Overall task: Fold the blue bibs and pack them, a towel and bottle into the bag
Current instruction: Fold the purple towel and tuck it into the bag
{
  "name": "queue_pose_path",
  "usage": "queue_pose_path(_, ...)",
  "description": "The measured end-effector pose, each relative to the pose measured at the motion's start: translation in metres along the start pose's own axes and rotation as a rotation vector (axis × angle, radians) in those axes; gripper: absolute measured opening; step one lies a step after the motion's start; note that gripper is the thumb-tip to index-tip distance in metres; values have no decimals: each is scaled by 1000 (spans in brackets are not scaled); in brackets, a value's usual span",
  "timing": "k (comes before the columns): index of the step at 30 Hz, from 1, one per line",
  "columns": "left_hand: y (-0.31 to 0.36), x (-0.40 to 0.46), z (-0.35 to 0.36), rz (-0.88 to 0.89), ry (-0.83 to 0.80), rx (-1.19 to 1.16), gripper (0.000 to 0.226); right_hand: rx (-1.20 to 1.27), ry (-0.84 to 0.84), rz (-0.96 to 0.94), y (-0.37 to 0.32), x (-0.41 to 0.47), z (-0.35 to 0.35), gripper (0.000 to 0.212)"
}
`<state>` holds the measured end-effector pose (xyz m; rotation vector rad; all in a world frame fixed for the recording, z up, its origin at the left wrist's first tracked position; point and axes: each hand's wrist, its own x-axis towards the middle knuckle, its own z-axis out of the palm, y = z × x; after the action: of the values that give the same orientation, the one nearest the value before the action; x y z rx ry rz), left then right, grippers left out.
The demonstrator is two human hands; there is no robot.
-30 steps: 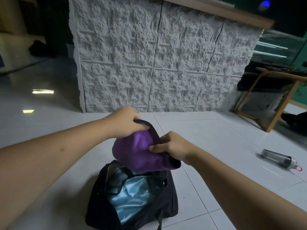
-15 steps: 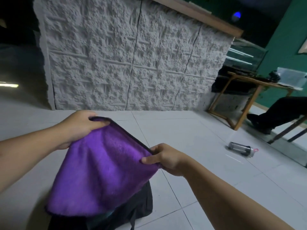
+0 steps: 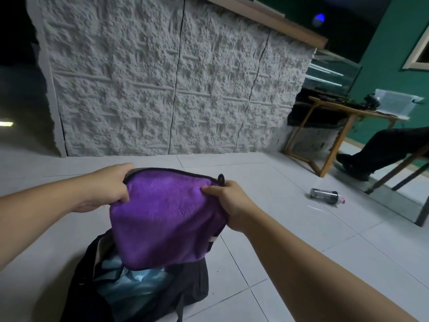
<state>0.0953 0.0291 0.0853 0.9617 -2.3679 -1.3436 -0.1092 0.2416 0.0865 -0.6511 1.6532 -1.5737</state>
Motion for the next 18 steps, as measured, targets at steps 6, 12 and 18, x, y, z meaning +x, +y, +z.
queue_pose_path(6, 7, 7, -3, 51, 344, 34, 27, 126, -55, 108, -12, -3, -12, 28)
queue_pose_path(12, 3, 5, -1, 162, 427, 52, 14, 34, 25, 56, -10, 6, -17, 18)
queue_pose_path(18, 12, -4, 6, -94, 156, -620, 29, 2, 194, -6, -13, 11, -5, 32)
